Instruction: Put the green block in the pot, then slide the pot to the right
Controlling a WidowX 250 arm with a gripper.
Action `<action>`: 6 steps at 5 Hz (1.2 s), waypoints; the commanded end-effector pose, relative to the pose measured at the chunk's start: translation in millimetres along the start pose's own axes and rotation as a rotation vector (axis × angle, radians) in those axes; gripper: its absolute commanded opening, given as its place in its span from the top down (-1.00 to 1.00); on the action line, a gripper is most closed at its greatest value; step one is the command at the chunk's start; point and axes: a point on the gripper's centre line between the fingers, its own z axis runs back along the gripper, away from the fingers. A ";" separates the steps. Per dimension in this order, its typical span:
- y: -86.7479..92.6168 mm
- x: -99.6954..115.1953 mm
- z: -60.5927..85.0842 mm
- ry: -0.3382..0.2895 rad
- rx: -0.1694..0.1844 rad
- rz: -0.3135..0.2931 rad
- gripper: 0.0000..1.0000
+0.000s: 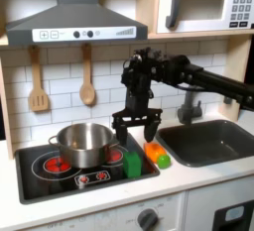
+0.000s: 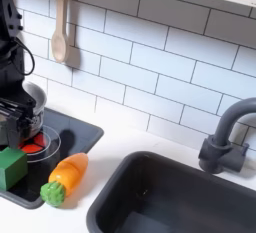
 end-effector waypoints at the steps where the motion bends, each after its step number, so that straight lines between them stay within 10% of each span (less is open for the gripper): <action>1: -3.0 10.2 -17.4 0.026 -0.008 0.008 -1.00; 6: 2.0 9.2 -51.4 0.103 -0.008 -0.021 -1.00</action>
